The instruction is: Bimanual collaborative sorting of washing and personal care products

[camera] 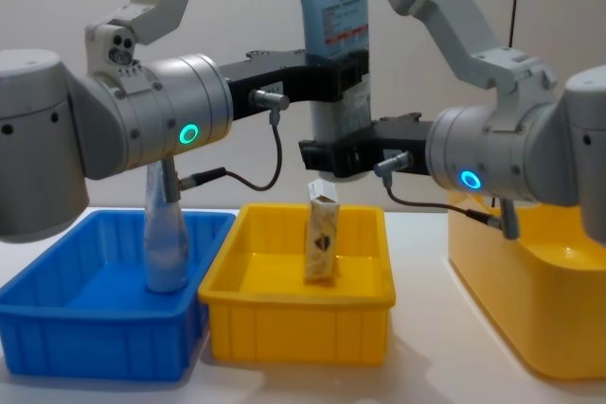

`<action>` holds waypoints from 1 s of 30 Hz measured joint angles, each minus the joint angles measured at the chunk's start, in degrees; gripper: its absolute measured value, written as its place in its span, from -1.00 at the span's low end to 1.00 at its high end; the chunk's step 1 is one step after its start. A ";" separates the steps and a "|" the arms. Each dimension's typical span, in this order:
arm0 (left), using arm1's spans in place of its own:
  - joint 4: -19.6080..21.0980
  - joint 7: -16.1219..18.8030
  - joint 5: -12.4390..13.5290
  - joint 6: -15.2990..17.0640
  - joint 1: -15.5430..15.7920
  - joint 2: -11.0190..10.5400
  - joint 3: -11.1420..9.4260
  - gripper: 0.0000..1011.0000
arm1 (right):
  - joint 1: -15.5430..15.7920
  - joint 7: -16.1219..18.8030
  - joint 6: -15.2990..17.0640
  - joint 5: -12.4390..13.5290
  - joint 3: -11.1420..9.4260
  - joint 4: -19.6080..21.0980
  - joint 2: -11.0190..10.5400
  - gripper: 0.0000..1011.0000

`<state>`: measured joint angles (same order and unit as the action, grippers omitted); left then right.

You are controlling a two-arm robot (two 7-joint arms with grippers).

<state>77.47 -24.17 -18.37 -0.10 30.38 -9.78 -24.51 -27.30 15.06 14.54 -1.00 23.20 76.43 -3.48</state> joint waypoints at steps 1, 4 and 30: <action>0.00 0.00 0.00 0.00 0.00 0.00 0.00 -0.45 | -0.06 -0.03 0.01 0.00 -0.01 -0.13 0.11 0.31; 0.00 0.00 0.00 -0.01 0.00 0.00 0.00 -0.34 | -0.18 -0.21 0.11 -0.04 -0.08 -0.46 0.42 0.27; 0.00 -0.01 0.00 0.00 0.00 0.00 0.00 0.98 | 2.36 -4.28 2.91 0.74 -4.14 3.54 2.26 0.26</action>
<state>77.47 -24.18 -18.37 -0.10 30.39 -9.77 -24.51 -24.94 10.78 17.44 -0.26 19.06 79.97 -1.22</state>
